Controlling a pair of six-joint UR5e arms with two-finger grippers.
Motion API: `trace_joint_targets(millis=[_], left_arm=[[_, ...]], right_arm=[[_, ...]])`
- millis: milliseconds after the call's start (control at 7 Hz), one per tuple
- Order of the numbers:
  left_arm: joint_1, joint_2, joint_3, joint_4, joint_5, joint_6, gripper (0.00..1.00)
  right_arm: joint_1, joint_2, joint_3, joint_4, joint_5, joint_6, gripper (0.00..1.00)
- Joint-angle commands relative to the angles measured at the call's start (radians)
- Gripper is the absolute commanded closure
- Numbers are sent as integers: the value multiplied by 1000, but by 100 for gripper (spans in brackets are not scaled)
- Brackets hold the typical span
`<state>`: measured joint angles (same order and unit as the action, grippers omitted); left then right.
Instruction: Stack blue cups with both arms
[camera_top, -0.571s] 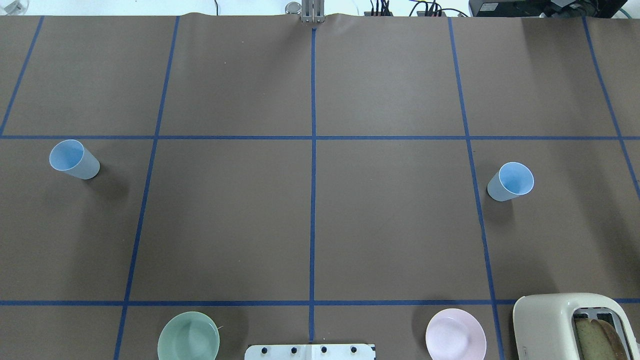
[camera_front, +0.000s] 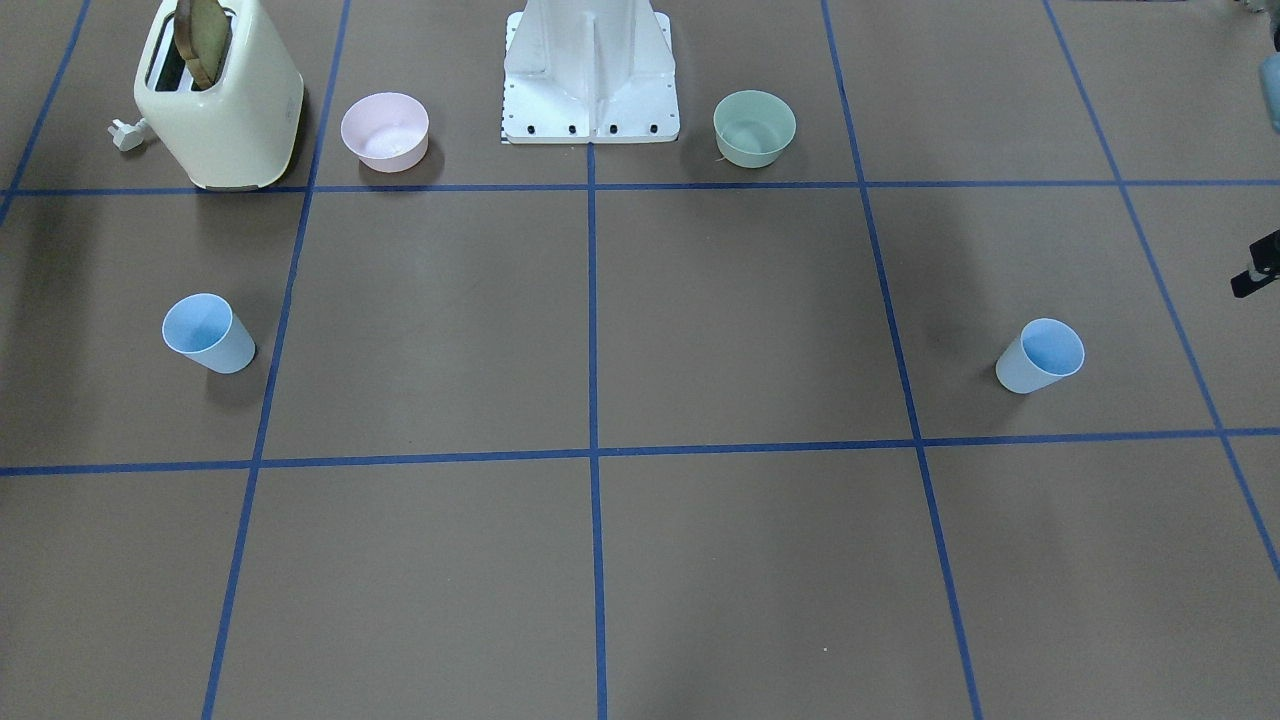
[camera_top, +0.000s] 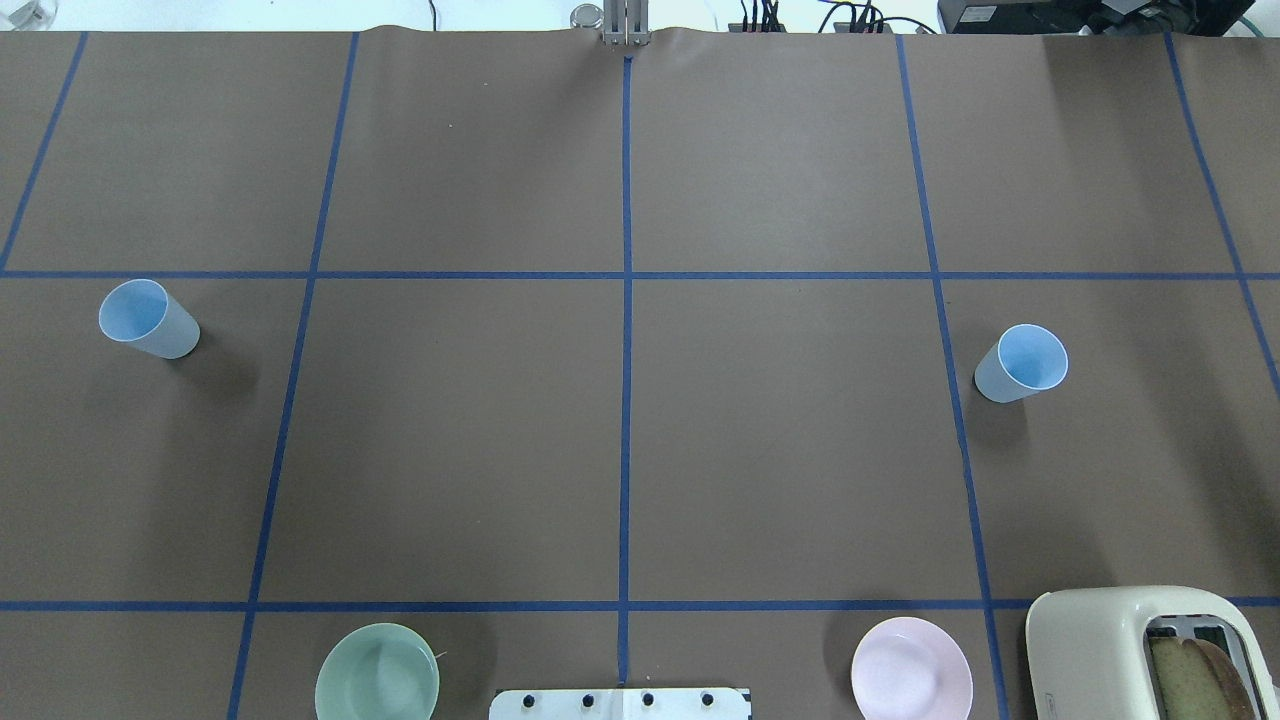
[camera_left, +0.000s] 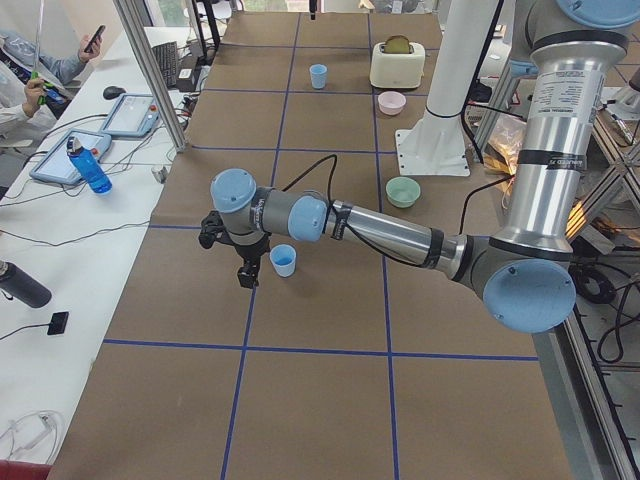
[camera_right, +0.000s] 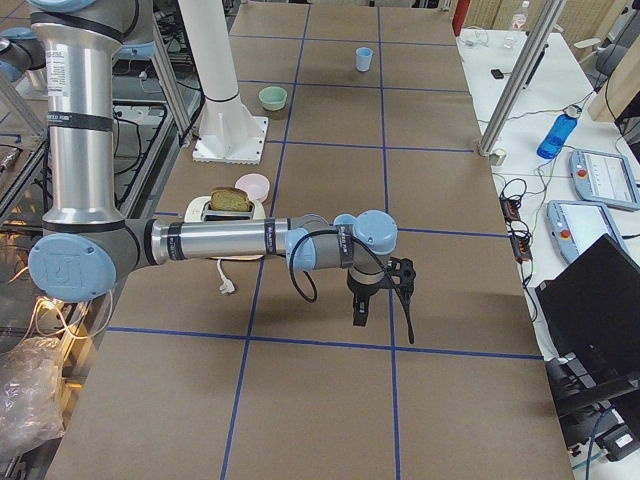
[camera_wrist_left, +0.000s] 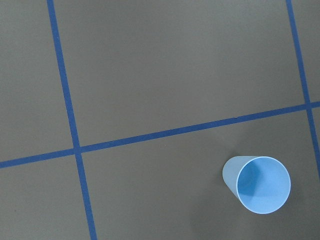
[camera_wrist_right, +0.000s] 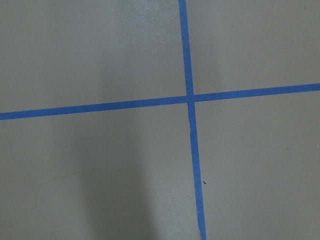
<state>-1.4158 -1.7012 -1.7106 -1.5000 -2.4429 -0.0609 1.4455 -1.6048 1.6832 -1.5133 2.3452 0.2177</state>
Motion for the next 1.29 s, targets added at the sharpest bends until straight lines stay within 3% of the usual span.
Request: trace_joint_targets(millis=[0, 143, 429, 714, 1143], left_arm=[[93, -12, -6, -15, 4, -91, 1], [98, -3, -3, -55, 7, -120, 1], [126, 0, 12, -78, 8, -141, 3], [156, 0, 23, -115, 25, -172, 3], [228, -2, 127, -337, 28, -332, 3]], right_arm=[[-14, 53, -19, 45, -45, 0, 0], [-19, 46, 8, 56, -38, 2, 0], [-72, 51, 93, 96, 57, 64, 0], [-233, 109, 145, 99, -3, 228, 0], [-280, 36, 157, 175, -10, 241, 0]])
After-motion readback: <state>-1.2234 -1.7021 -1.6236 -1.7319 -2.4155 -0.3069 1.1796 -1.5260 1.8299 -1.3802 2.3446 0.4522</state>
